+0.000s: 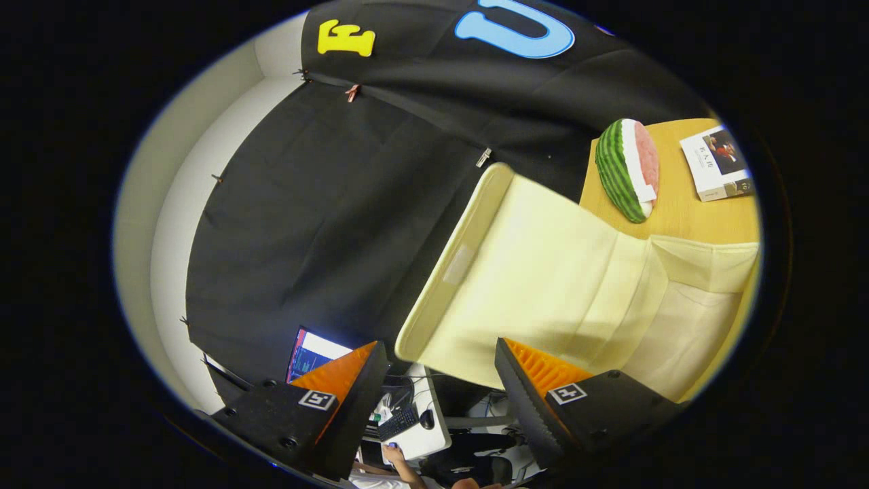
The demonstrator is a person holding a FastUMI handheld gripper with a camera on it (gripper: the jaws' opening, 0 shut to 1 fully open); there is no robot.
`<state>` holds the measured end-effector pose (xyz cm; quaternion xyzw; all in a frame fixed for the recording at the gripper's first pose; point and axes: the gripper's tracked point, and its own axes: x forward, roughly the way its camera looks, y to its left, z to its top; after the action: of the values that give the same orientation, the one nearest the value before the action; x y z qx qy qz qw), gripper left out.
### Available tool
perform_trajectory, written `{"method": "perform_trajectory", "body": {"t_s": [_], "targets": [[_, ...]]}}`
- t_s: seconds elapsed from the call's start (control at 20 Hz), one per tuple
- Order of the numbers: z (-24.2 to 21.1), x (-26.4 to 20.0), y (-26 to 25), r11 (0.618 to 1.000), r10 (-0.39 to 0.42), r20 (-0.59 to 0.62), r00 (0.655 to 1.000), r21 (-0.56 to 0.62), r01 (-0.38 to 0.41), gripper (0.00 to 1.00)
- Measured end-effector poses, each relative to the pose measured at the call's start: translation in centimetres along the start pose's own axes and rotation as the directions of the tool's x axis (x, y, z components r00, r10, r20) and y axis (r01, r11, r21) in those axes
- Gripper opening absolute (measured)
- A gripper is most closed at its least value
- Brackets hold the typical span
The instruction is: Open the storage box then place both shoes into the box .Put the left shoe in first, then the right shoe, with the right side of both shoes facing outward in a uniform manner.
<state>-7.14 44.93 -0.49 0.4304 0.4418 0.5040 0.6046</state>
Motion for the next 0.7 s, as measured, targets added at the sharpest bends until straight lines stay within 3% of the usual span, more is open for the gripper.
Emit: {"method": "perform_trajectory", "body": {"t_s": [0.2,0.4,0.55,0.7], "targets": [[0.9,-3.0,-1.3,0.999,-0.043,0.039,0.998,-0.026,0.044,0.97],[3.1,-8.0,-4.3,0.974,-0.185,0.166,0.969,-0.099,0.203,0.97],[4.4,-13.5,-6.6,0.915,-0.302,0.263,0.916,-0.188,0.356,0.97],[4.9,-20.8,-9.3,0.816,-0.421,0.358,0.834,-0.252,0.520,0.97]]}}
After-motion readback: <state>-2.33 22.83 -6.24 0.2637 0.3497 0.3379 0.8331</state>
